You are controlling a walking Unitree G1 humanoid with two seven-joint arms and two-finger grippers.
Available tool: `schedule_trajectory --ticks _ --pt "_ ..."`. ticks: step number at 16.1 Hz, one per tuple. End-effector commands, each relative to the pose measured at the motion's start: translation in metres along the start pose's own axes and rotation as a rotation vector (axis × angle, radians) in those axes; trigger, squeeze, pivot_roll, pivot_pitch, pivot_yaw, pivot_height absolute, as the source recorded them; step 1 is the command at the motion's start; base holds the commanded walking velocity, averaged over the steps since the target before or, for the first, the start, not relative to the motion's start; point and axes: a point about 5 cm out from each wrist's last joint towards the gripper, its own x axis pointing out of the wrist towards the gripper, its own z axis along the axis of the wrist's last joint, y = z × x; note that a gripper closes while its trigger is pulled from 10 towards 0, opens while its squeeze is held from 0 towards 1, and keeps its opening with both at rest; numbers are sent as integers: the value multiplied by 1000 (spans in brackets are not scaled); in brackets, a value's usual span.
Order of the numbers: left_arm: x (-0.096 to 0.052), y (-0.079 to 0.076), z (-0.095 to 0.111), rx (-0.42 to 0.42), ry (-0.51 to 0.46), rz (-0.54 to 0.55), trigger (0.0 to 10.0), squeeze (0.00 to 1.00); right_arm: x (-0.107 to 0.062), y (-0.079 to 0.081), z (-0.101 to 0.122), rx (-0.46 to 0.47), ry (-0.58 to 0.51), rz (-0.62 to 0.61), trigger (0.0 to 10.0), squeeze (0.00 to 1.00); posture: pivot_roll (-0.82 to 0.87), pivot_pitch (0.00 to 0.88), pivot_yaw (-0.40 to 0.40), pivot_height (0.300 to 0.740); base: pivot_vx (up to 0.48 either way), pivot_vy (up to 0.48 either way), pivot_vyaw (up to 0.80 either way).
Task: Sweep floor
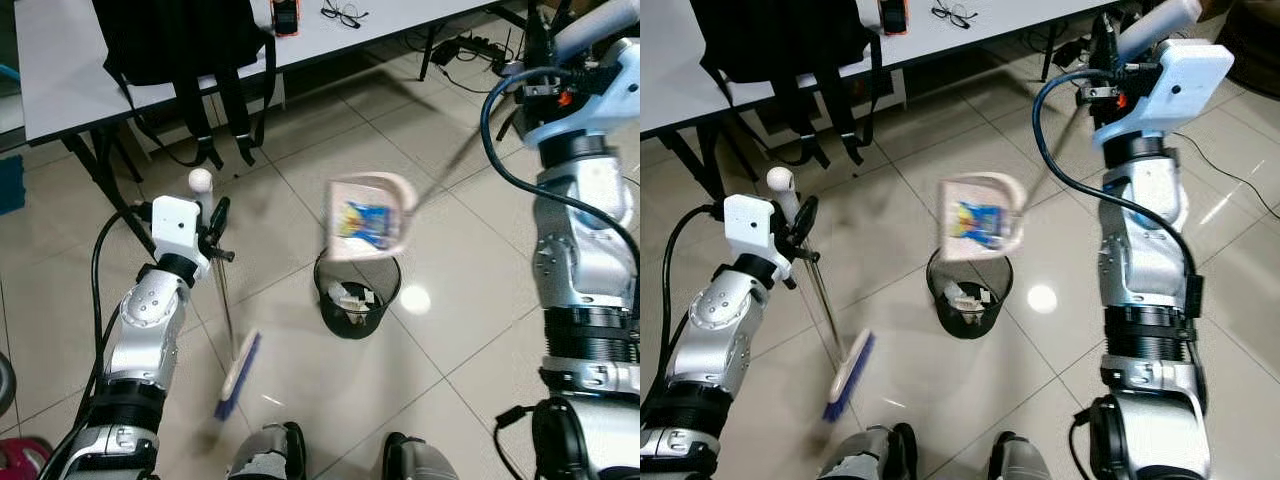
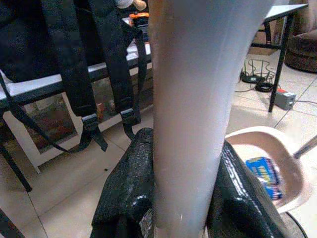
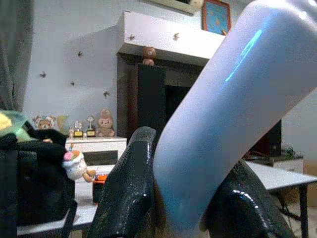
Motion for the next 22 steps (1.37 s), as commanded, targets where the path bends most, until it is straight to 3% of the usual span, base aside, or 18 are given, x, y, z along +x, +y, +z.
schedule_trajectory --ticks 1,4,8,14,20,21,22 --pt "1 -1 8 18 -29 -2 10000 0 0 10 16 -42 -105 65 10000 0 -7 86 77 740 0 0 0" --pt "3 -3 9 17 -33 -4 10000 0 -6 22 12 -77 -109 130 10000 0 -6 85 76 740 0 0 0" --pt "3 -5 9 20 -33 -10 10000 0 -25 64 -1 -178 -94 362 10000 0 -3 81 75 740 0 0 0" --pt "4 -6 9 26 -32 -18 10000 0 -46 96 -5 -247 -120 575 10000 0 -4 84 74 740 0 0 0" --pt "5 -8 9 26 -30 -25 10000 0 -52 100 -2 -358 -170 671 10000 0 -4 83 73 740 0 0 0" --pt "5 -8 9 26 -29 -27 10000 0 -50 97 -1 -389 -178 655 10000 0 -6 81 75 740 0 0 0" --pt "6 -9 9 26 -28 -32 10000 0 -41 82 4 -479 -186 539 10000 0 -6 81 75 740 0 0 0"
